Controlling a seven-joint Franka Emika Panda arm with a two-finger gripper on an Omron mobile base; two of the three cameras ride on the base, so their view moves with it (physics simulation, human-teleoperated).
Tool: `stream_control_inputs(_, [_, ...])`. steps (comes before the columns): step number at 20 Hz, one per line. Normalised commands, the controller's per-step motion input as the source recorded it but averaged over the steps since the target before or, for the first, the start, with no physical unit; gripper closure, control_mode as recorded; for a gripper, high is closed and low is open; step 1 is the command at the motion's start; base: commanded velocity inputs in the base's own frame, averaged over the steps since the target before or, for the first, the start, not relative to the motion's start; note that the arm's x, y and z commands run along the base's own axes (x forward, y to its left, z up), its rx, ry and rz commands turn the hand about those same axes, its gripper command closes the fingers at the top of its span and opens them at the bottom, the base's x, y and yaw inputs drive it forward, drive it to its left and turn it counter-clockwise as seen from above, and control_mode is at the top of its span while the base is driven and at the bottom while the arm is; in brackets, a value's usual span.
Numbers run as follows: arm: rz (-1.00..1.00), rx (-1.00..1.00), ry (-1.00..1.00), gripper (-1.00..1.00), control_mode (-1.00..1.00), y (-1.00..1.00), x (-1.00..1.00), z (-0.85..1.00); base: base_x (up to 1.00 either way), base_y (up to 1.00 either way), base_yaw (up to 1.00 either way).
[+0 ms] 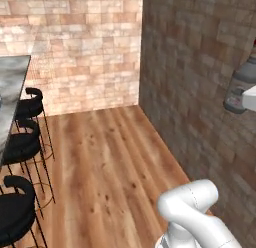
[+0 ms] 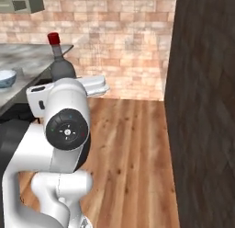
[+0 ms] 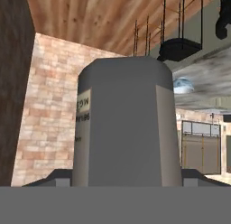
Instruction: There is a bowl on the dining counter. Grab a lemon wedge from the fridge and place it in the bowl. Then get the liquor bottle and glass cup from the cabinet and place them next to the bowl.
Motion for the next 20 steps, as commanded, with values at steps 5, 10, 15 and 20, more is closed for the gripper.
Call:
stream_control_inputs(5, [0.00, 0.00, 0.00, 1.00, 1.00, 0.00, 0.00, 0.00, 0.72, -0.70, 0.41])
stream_control_inputs(10, [0.00, 0.00, 0.00, 1.00, 1.00, 0.00, 0.00, 0.00, 0.77, -0.63, 0.44])
stream_control_inputs(15, [0.00, 0.00, 0.00, 1.00, 1.00, 0.00, 0.00, 0.00, 0.78, -0.60, 0.46])
stream_control_inputs(20, [0.00, 0.00, 0.00, 1.00, 1.00, 0.00, 0.00, 0.00, 0.78, -0.54, 0.48])
